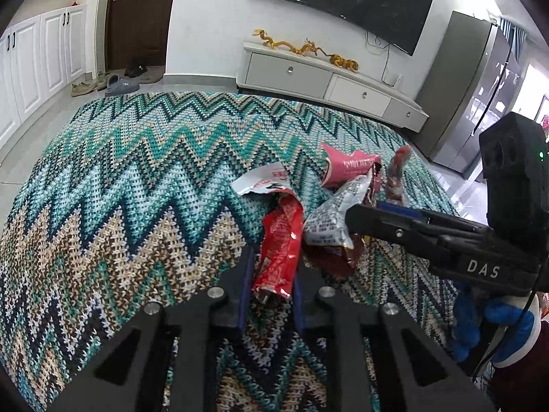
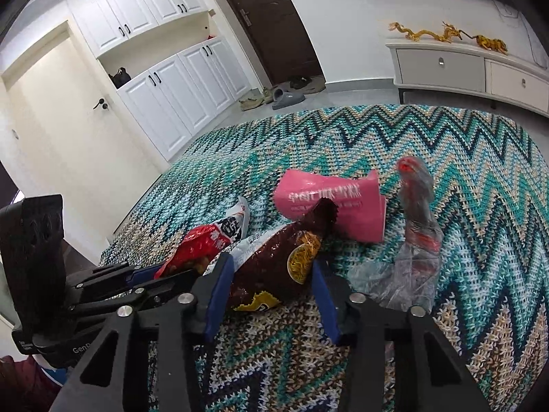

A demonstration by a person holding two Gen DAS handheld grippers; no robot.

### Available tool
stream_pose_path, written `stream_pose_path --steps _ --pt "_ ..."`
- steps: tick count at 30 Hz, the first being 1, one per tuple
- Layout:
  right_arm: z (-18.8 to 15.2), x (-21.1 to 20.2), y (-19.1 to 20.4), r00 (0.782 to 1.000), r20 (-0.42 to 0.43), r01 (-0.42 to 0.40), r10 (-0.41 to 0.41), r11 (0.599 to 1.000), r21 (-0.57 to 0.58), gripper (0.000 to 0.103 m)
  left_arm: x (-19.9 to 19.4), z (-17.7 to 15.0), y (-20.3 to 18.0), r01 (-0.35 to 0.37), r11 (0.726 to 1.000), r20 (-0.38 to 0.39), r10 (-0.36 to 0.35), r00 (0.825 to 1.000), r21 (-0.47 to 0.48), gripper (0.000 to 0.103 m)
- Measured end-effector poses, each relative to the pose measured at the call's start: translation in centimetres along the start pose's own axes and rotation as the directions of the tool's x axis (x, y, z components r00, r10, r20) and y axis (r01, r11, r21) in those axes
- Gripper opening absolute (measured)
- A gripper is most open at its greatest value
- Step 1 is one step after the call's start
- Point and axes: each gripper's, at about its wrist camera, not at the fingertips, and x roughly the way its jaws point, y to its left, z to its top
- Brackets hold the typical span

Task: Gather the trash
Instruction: 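Grasp red snack bag with left tool while right tool grasps brown chip bag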

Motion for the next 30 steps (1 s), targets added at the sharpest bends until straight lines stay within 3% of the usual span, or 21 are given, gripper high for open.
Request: stream_pose_path --steps 15,30 --pt "-0.5 0.1 2.0 1.000 0.001 0.012 -0.012 0.999 -0.033 0.028 -3.9 -1.2 0.6 -0.029 0.999 0.036 0.030 0.999 -0.037 0.013" --pt "-0.6 -0.5 3.3 0.999 0.001 0.048 -0.048 0.998 -0.042 0.025 -8.0 -1.5 0.8 -0.045 0.998 0.089 0.050 0.995 -0.049 0.013"
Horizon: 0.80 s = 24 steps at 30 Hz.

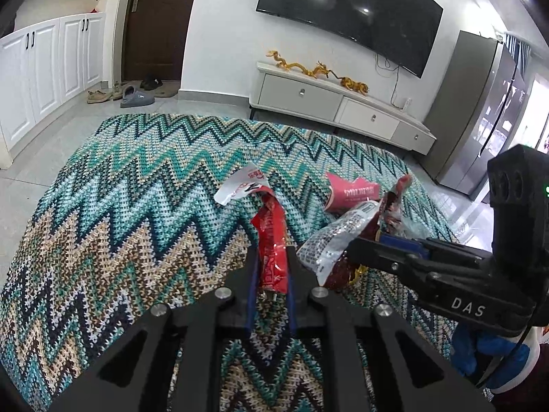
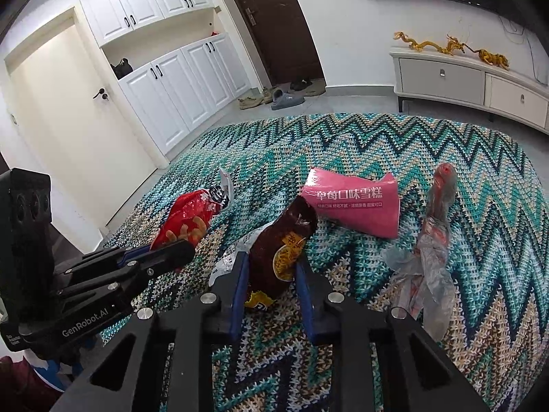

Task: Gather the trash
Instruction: 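Grasp red snack bag with left tool while right tool grasps brown chip bag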

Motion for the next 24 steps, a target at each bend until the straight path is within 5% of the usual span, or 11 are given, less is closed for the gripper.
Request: stream_pose_path --steps 24 --pt "-1.3 -5.4 2.3 0.997 0.071 0.007 -0.005 1.000 -0.031 0.020 -8.4 -1.7 -2.7 -0.071 0.997 0.074 0.068 0.995 0.038 0.013"
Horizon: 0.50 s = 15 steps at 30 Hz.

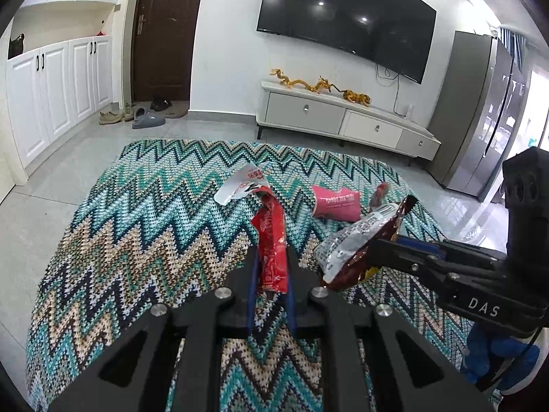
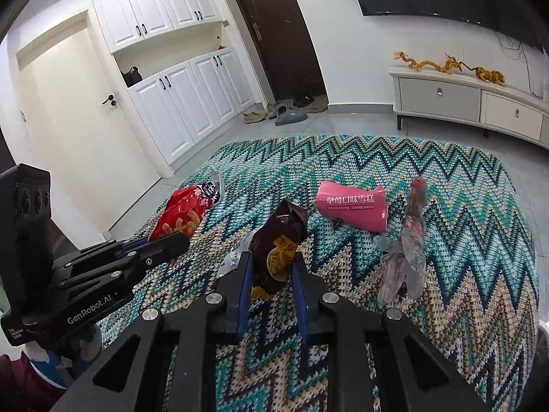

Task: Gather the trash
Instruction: 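Grasp red snack bag with left tool while right tool grasps brown chip bag, then carry red bag to the bin with left tool while right tool carries brown bag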

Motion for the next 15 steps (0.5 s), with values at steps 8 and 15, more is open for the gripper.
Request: stream_pose_path --steps 8,15 --pt "-0.6 -2.3 0.8 1.000 0.030 0.006 -0.005 1.000 -0.010 0.012 -2.9 -0.7 -1.2 -0.011 1.000 0.024 0.011 1.000 0.020 0.013" --pt "-1.3 -4.0 1.8 0.999 0.048 -0.001 0.003 0.999 -0.033 0.006 -3.9 -1.0 -2.6 -0.011 0.999 0.029 0.010 1.000 0.031 0.013"
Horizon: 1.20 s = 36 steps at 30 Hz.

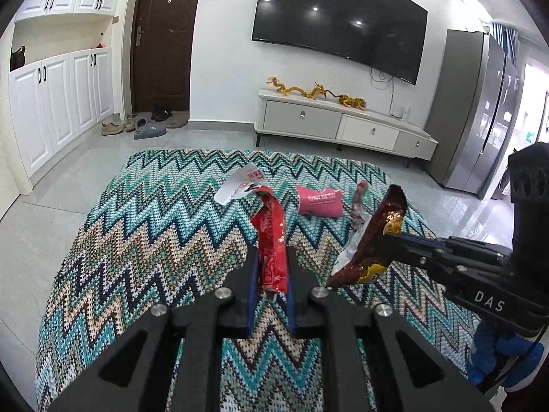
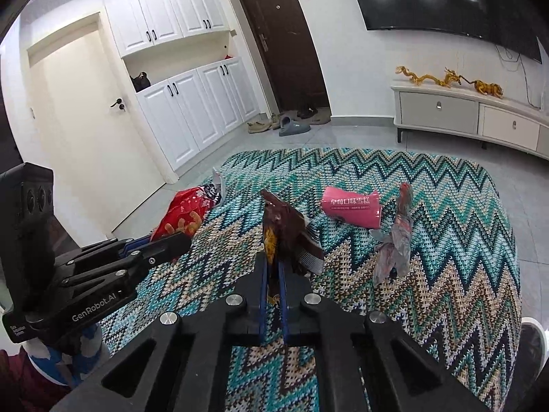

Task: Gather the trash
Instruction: 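Carry red bag to the bin with left tool while right tool carries brown bag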

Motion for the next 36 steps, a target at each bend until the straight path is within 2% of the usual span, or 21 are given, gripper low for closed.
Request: stream_pose_path --steps 9,17,23,29,36 --pt "0.2 -2.7 -0.3 0.998 0.057 0.023 -0.024 1.000 0.004 0.006 -1.0 0.3 -0.9 0.012 1.000 0.017 -0.013 1.000 0.021 0.013" --pt "0.0 -6.9 -3.3 0.988 0.126 0.086 -0.091 0.995 0.050 0.006 -0.9 1.3 -4.9 0.072 0.994 0.016 -0.074 0.997 0.083 0.013" --pt "-0.3 -10.4 -6.0 0.972 0.179 0.140 -0.153 0.986 0.087 0.006 0.1 2.1 -9.1 0.126 0.979 0.003 -0.128 0.992 0.159 0.013" --pt "-1.0 -14.0 -9.5 0.944 0.225 0.210 -0.241 0.965 0.154 0.006 2.0 3.3 -15.2 0.217 0.940 -0.016 -0.220 0.975 0.264 0.013" --pt "-3.3 -17.9 -16.3 0.895 0.212 0.328 -0.393 0.900 0.285 0.006 5.3 3.7 -24.8 0.355 0.859 -0.097 -0.345 0.934 0.369 0.013"
